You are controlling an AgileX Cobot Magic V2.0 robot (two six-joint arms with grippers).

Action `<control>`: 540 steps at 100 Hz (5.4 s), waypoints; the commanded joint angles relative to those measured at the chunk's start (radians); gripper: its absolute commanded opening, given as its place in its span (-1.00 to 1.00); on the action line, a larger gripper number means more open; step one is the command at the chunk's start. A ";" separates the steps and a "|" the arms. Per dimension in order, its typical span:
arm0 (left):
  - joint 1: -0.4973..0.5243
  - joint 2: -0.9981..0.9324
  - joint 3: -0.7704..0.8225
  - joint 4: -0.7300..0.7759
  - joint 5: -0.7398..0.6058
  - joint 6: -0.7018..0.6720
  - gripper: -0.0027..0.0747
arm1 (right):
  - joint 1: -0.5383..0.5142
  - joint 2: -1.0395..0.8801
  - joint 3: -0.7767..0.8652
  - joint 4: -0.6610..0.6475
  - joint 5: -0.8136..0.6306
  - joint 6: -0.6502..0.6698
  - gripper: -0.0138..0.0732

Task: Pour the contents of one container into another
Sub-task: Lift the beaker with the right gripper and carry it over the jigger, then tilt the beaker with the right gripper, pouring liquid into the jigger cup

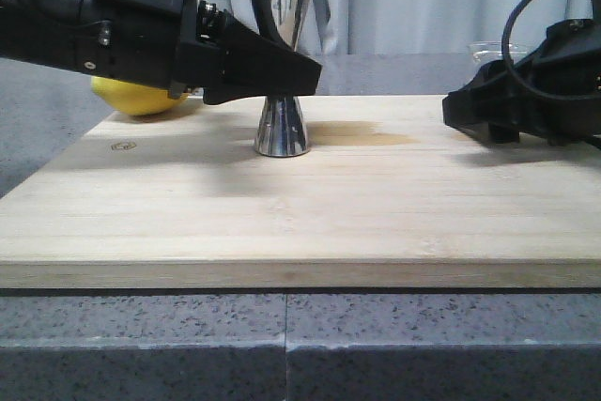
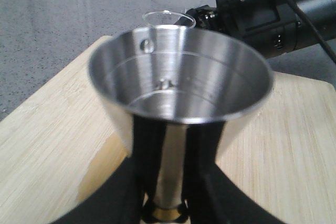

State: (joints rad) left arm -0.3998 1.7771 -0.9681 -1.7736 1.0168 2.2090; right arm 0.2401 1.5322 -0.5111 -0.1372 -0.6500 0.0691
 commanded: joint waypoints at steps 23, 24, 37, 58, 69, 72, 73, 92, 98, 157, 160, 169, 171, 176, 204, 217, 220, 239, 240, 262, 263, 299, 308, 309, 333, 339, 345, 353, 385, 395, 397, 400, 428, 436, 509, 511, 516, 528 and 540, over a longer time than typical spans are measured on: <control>-0.006 -0.037 -0.026 -0.077 0.060 0.001 -0.61 | -0.006 -0.035 -0.028 -0.019 -0.045 -0.008 -0.07; -0.006 -0.037 -0.026 -0.077 0.060 0.001 -0.61 | -0.006 -0.038 -0.028 -0.019 -0.044 -0.008 -0.07; -0.006 -0.037 -0.026 -0.077 0.060 0.001 -0.61 | -0.006 -0.057 -0.043 -0.021 -0.006 -0.008 -0.07; -0.006 -0.037 -0.026 -0.077 0.060 0.001 -0.61 | -0.006 -0.081 -0.090 -0.050 0.065 -0.008 -0.07; -0.006 -0.037 -0.026 -0.077 0.060 0.001 -0.61 | -0.006 -0.092 -0.122 -0.071 0.121 -0.008 -0.07; -0.006 -0.037 -0.026 -0.077 0.060 0.001 -0.61 | -0.006 -0.092 -0.128 -0.075 0.128 -0.008 -0.07; -0.006 -0.037 -0.026 -0.077 0.060 0.001 -0.61 | -0.006 -0.092 -0.131 -0.075 0.132 -0.008 -0.07; -0.006 -0.037 -0.026 -0.077 0.060 0.001 -0.61 | -0.006 -0.092 -0.151 -0.080 0.147 -0.008 -0.07; -0.006 -0.037 -0.026 -0.077 0.060 0.001 -0.61 | -0.006 -0.094 -0.160 -0.086 0.154 -0.008 -0.07; -0.006 -0.037 -0.026 -0.077 0.060 0.001 -0.61 | 0.099 -0.140 -0.404 -0.214 0.482 -0.008 -0.07; -0.006 -0.037 -0.026 -0.077 0.060 0.001 -0.61 | 0.109 -0.140 -0.414 -0.224 0.493 -0.008 -0.07; -0.006 -0.037 -0.026 -0.077 0.060 0.001 -0.61 | 0.148 -0.140 -0.446 -0.247 0.525 -0.008 -0.07; -0.006 -0.037 -0.026 -0.077 0.060 0.001 -0.61 | 0.157 -0.140 -0.453 -0.250 0.534 -0.008 -0.07; -0.006 -0.037 -0.026 -0.077 0.060 0.001 -0.61 | 0.178 -0.140 -0.472 -0.258 0.556 -0.008 -0.07; -0.006 -0.037 -0.026 -0.077 0.060 0.001 -0.61 | 0.263 -0.140 -0.566 -0.374 0.688 -0.008 -0.07; -0.006 -0.037 -0.026 -0.077 0.060 0.001 -0.61 | 0.295 -0.140 -0.579 -0.424 0.733 -0.008 -0.07; -0.006 -0.037 -0.026 -0.077 0.060 0.001 -0.61 | 0.300 -0.140 -0.579 -0.432 0.734 -0.008 -0.07; -0.006 -0.037 -0.026 -0.077 0.060 0.001 -0.61 | 0.314 -0.140 -0.579 -0.488 0.756 -0.008 -0.07; -0.006 -0.037 -0.026 -0.077 0.060 0.001 -0.61 | 0.314 -0.140 -0.579 -0.493 0.756 -0.008 -0.07; -0.006 -0.037 -0.026 -0.077 0.060 0.001 -0.61 | 0.343 -0.138 -0.598 -0.541 0.790 -0.008 -0.07; -0.006 -0.037 -0.026 -0.077 0.060 0.001 -0.61 | 0.342 -0.138 -0.600 -0.545 0.790 -0.008 -0.07; -0.006 -0.037 -0.026 -0.077 0.060 0.001 -0.61 | 0.347 -0.138 -0.609 -0.615 0.805 -0.008 -0.07; -0.006 -0.037 -0.026 -0.077 0.060 0.001 -0.61 | 0.347 -0.138 -0.609 -0.624 0.805 -0.008 -0.07; -0.006 -0.037 -0.026 -0.077 0.060 0.001 -0.61 | 0.347 -0.138 -0.609 -0.627 0.803 -0.008 -0.07; -0.006 -0.037 -0.026 -0.077 0.060 0.001 -0.61 | 0.347 -0.134 -0.609 -0.658 0.797 -0.008 -0.07; -0.006 -0.037 -0.026 -0.077 0.060 0.001 -0.61 | 0.347 -0.134 -0.609 -0.660 0.790 -0.008 -0.07; -0.006 -0.037 -0.026 -0.077 0.060 0.001 -0.61 | 0.347 -0.134 -0.609 -0.672 0.790 -0.008 -0.07; -0.006 -0.037 -0.026 -0.077 0.060 0.001 -0.61 | 0.349 -0.134 -0.609 -0.670 0.785 -0.008 -0.07; -0.006 -0.037 -0.026 -0.077 0.060 0.001 -0.61 | 0.382 -0.134 -0.609 -0.712 0.785 -0.008 -0.07; -0.006 -0.037 -0.026 -0.077 0.060 0.001 -0.61 | 0.382 -0.132 -0.609 -0.723 0.785 -0.008 -0.07; -0.006 -0.037 -0.026 -0.077 0.060 0.001 -0.61 | 0.382 -0.132 -0.609 -0.728 0.785 -0.008 -0.07; -0.006 -0.037 -0.026 -0.077 0.060 0.001 -0.61 | 0.382 -0.128 -0.609 -0.732 0.785 -0.008 -0.07; -0.006 -0.037 -0.026 -0.077 0.060 0.001 -0.61 | 0.387 -0.080 -0.645 -0.788 0.836 -0.008 -0.07; -0.006 -0.037 -0.026 -0.077 0.060 0.001 -0.61 | 0.387 -0.080 -0.645 -0.804 0.831 -0.008 -0.07; -0.006 -0.037 -0.026 -0.077 0.060 0.001 -0.61 | 0.418 -0.080 -0.645 -0.939 0.825 -0.008 -0.07; -0.006 -0.037 -0.026 -0.077 0.060 0.001 -0.61 | 0.420 -0.080 -0.645 -0.941 0.825 -0.008 -0.07; -0.006 -0.037 -0.026 -0.077 0.060 0.001 -0.61 | 0.420 -0.080 -0.645 -0.946 0.839 -0.008 -0.07; -0.006 -0.037 -0.026 -0.077 0.060 0.001 -0.61 | 0.420 -0.080 -0.645 -0.950 0.883 -0.008 -0.07; -0.006 -0.037 -0.026 -0.077 0.060 0.001 -0.61 | 0.420 -0.080 -0.645 -0.967 0.894 -0.008 -0.07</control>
State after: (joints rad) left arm -0.3998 1.7771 -0.9681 -1.7736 1.0168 2.2113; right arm 0.6599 1.4864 -1.1197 -1.0655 0.2556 0.0645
